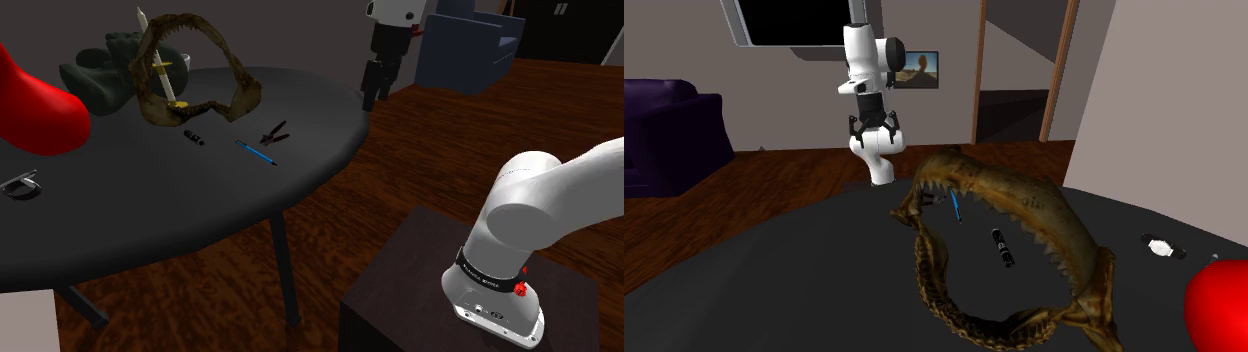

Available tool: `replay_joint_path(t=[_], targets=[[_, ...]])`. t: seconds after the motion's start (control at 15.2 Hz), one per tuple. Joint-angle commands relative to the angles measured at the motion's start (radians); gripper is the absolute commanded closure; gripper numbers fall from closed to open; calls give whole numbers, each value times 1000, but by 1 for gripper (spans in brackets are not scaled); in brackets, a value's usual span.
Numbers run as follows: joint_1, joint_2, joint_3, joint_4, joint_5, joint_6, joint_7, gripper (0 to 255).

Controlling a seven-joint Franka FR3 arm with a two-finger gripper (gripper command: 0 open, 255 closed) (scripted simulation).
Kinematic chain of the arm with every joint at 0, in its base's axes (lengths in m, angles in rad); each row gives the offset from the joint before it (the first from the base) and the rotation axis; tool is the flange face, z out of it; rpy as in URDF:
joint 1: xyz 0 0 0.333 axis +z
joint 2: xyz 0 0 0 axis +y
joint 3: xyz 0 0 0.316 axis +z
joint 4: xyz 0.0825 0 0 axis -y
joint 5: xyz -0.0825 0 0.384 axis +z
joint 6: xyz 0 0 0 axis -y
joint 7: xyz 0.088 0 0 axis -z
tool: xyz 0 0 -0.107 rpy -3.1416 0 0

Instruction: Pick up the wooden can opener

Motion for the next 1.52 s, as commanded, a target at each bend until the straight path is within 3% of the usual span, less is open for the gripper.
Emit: replay_joint_path(t=[0.0, 0.4, 0.73, 1.45], targets=[[0, 0, 0, 0, 0, 0, 0, 0], [121, 265, -91, 159, -34, 72, -379, 0], [210, 474, -127, 320, -29, 88, -682, 0], [337, 816, -79, 640, -16, 49, -1244, 0]])
